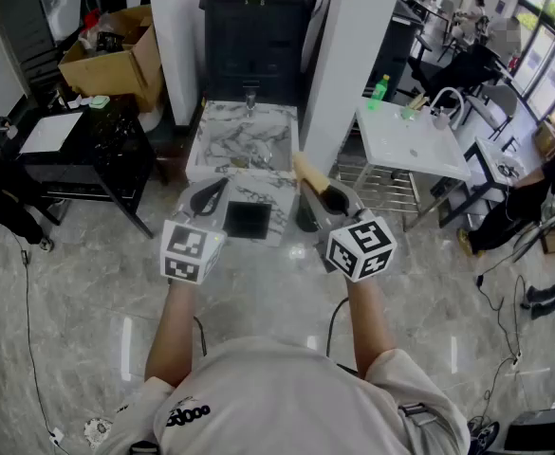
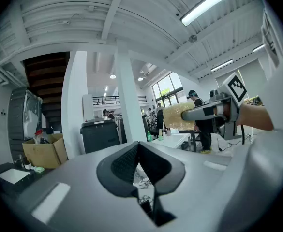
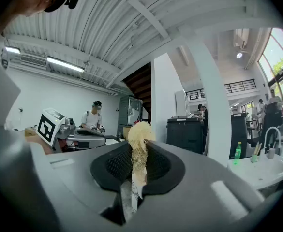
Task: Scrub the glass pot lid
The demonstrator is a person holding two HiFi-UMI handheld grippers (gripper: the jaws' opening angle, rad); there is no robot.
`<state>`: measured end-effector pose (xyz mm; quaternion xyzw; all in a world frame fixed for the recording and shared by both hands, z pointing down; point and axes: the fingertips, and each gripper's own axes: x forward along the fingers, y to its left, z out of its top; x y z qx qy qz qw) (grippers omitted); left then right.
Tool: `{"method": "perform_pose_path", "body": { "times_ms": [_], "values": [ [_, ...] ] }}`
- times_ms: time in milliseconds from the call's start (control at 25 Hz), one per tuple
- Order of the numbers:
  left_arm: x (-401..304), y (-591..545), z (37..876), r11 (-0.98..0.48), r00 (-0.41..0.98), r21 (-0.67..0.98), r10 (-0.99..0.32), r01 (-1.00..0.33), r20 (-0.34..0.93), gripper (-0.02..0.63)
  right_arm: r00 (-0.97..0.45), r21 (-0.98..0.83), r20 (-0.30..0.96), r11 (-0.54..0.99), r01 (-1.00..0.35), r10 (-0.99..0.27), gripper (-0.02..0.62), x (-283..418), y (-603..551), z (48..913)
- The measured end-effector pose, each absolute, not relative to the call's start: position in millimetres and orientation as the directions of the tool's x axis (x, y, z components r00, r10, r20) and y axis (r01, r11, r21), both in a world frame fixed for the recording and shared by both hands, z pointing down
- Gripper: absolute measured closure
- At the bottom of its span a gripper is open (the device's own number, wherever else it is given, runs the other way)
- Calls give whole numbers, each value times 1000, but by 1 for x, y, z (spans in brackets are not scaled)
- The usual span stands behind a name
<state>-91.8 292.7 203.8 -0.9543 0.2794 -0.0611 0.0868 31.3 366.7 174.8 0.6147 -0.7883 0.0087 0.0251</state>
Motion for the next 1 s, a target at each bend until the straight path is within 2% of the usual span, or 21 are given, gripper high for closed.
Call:
{"method": "perform_pose_path", "body": {
  "times_ms": [560, 1000],
  "values": [
    [-73, 307, 201, -830, 835, -179, -546, -528, 67, 595, -268, -15, 11, 268, -963, -963, 548, 51, 381, 170],
    [-43, 331, 212, -799, 799, -154, -596, -582, 74, 595, -303, -32, 41, 302, -953, -952, 548, 91, 398, 185]
  ]
}}
